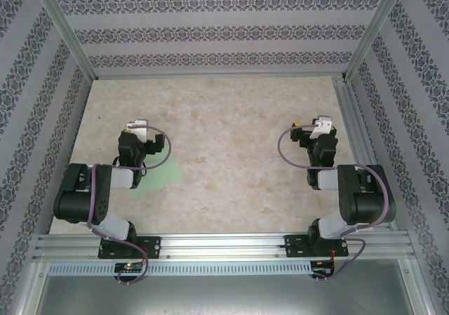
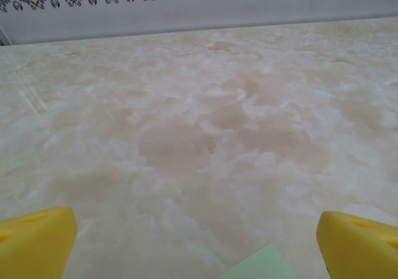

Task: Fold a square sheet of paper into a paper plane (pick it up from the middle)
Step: Move the square sheet of paper to the center of the table.

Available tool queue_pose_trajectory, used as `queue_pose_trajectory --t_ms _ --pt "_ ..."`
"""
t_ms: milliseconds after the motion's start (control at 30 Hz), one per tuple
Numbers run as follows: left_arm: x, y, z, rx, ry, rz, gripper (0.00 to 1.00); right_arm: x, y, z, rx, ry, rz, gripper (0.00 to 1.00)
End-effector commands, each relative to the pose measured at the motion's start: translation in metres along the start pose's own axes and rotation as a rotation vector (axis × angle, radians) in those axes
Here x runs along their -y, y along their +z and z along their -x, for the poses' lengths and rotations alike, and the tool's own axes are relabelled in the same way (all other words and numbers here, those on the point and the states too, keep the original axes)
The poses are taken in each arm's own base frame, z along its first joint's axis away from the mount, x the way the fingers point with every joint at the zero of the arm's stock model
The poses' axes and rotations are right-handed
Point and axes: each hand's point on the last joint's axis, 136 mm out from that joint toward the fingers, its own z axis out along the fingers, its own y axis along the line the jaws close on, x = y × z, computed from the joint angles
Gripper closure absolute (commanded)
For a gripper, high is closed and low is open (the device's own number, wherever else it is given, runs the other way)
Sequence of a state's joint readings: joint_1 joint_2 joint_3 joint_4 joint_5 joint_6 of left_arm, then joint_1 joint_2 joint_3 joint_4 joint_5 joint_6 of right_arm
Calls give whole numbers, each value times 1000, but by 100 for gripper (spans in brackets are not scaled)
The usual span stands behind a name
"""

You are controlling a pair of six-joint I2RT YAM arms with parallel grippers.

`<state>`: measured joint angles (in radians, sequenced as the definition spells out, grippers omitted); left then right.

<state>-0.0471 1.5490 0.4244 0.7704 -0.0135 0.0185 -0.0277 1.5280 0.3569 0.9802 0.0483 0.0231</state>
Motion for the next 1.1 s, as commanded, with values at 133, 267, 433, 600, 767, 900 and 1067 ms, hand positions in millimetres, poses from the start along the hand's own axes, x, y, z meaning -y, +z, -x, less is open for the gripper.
queue_pose_trajectory --t_ms 133,267,433,600,767,900,1067 --pt "-11 3 45 -140 -49 70 0 1 -20 42 26 -65 -125 2" --pt "-5 -2 57 -184 -226 51 0 5 -32 61 -33 67 -183 2" --pt "15 -18 59 -318 -371 -32 0 -1 -38 65 -216 265 -192 2" --pt "18 -53 35 -452 -501 0 0 -34 -29 55 -365 316 -40 2" --pt "18 -101 -20 -700 -584 94 0 -44 -21 42 -420 354 -4 2" --pt "31 -119 -60 -823 -558 126 0 -48 -19 34 -456 326 13 2" --pt "48 -108 -76 -862 -511 131 0 -49 -22 28 -486 289 26 2"
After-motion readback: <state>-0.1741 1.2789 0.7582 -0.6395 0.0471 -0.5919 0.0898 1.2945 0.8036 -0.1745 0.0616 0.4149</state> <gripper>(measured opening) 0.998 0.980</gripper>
